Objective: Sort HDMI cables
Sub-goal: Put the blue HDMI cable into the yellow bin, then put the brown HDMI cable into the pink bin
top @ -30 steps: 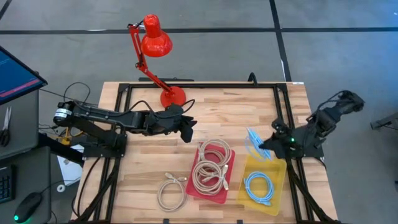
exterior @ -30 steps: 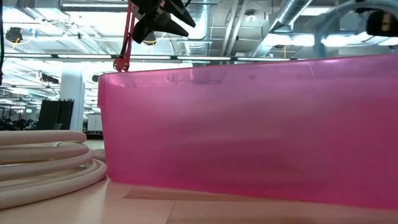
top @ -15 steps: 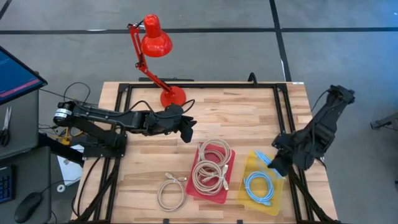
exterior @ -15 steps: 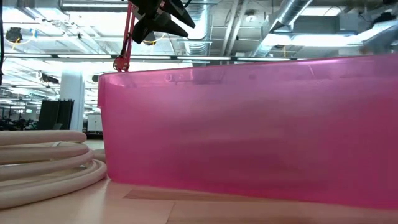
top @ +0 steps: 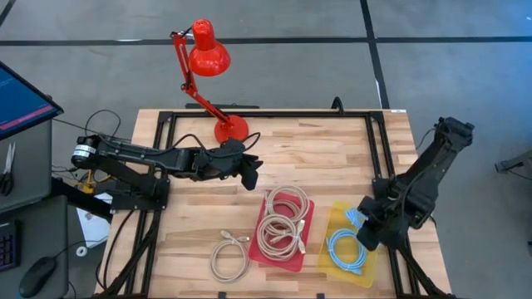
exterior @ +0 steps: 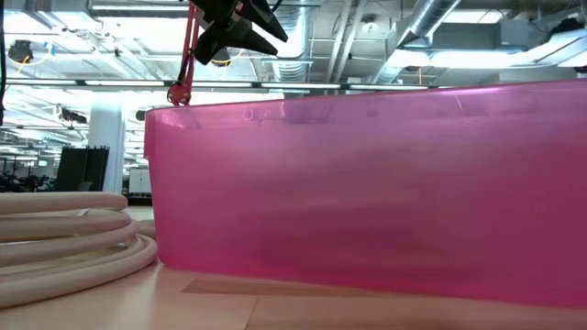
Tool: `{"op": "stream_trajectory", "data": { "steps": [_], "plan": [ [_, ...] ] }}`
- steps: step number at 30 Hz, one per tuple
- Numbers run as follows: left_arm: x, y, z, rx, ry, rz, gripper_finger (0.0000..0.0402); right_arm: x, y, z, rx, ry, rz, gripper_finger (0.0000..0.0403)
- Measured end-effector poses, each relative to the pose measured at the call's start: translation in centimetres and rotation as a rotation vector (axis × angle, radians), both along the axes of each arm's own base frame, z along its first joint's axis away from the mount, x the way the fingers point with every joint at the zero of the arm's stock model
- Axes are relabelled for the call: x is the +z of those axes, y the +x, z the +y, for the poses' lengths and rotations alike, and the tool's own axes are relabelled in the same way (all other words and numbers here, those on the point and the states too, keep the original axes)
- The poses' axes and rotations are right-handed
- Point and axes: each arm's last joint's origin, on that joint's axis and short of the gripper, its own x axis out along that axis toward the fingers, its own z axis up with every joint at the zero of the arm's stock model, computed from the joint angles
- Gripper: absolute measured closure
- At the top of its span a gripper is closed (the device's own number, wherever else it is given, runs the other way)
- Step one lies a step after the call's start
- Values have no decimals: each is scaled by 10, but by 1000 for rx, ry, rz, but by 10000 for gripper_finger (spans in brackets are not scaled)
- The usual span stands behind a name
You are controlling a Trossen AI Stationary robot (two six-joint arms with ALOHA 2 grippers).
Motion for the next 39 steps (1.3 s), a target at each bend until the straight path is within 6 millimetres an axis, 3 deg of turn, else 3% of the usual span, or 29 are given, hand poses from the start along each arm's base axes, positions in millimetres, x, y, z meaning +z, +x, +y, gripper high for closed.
{"op": "stream_trajectory", "data": {
  "steps": [14,20,25,29,34,39],
  "plan": [
    [0,0,0,0,0,0,278,-30,21,31,78,-47,36,373],
    [0,0,0,0,0,0,278,-31,24,34,94,-39,24,296],
    [0,0,0,0,0,0,278,-20,19,28,133,-16,-12,221],
    [0,0,0,-1,0,0,278,-3,13,19,211,22,-84,189],
    [-1,0,-3,-89,-9,16,278,22,7,-4,262,74,-224,189],
    [-1,1,-8,-267,-47,36,282,46,6,-33,237,10,-464,214]
  ]
}}
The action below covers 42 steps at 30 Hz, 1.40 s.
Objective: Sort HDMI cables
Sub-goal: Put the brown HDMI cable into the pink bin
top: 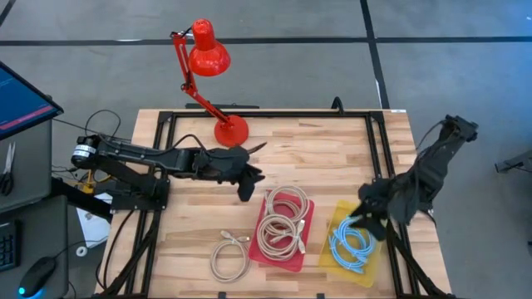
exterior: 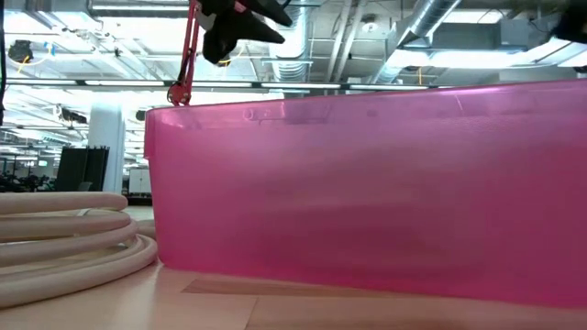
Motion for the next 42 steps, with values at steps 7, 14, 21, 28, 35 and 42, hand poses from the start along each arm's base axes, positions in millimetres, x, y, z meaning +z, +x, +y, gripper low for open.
{"op": "stream_trajectory", "data": {
  "steps": [7,14,21,28,35,42],
  "plan": [
    [0,-13,-24,-98,-14,91,330,30,-5,-37,-109,-110,-333,250],
    [33,-47,-52,-63,8,105,396,46,-13,-64,-244,-312,-498,274],
    [41,-62,-81,-91,69,83,397,49,-17,-84,-421,-470,-505,306],
    [23,-73,-106,-103,-38,209,398,50,-16,-97,-528,-537,-475,395],
    [5,-81,-120,1,-186,347,398,50,-16,-104,-599,-560,-454,400],
    [-28,-68,-137,-10,-296,576,399,50,-15,-107,-625,-566,-445,401]
  ]
}}
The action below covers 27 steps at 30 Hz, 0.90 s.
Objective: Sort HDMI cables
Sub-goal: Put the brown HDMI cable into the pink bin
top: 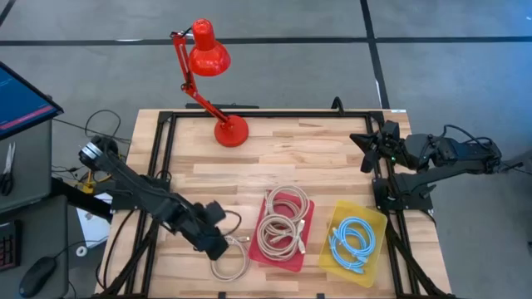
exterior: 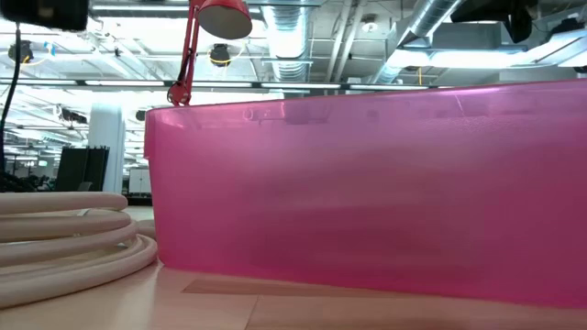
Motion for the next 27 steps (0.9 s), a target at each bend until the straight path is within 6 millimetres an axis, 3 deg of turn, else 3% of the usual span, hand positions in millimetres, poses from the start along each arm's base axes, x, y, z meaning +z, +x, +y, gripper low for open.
{"op": "stream_trajectory", "data": {
  "steps": [6,16,27],
  "plan": [
    [-28,9,-11,-43,-16,161,399,0,0,-2,-20,0,2,402],
    [-32,12,-14,-91,-46,160,385,-1,0,-3,-10,6,12,402],
    [-72,3,-6,23,-99,235,282,-4,-1,-3,-8,3,41,403]
  ]
}}
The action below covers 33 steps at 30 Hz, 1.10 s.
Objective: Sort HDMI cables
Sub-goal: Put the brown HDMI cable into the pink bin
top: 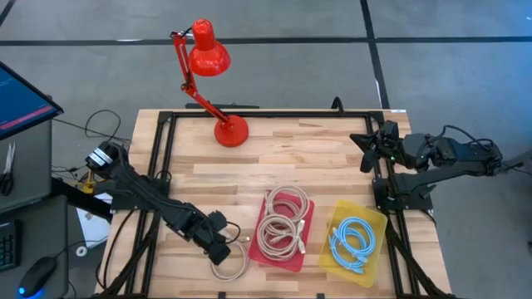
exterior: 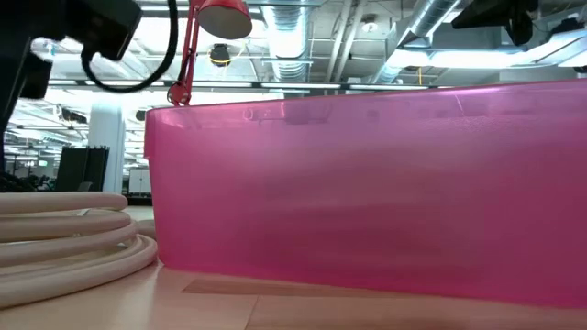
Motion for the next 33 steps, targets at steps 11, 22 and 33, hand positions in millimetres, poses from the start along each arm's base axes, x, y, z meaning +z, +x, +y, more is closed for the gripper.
{"op": "stream_trajectory", "data": {
  "steps": [11,22,33],
  "plan": [
    [-35,-6,5,30,-59,-61,218,0,0,0,1,0,0,403],
    [-60,-10,10,91,-80,-100,236,0,0,0,1,0,0,403],
    [-86,0,3,110,-92,-68,272,0,0,0,1,0,0,403]
  ]
}}
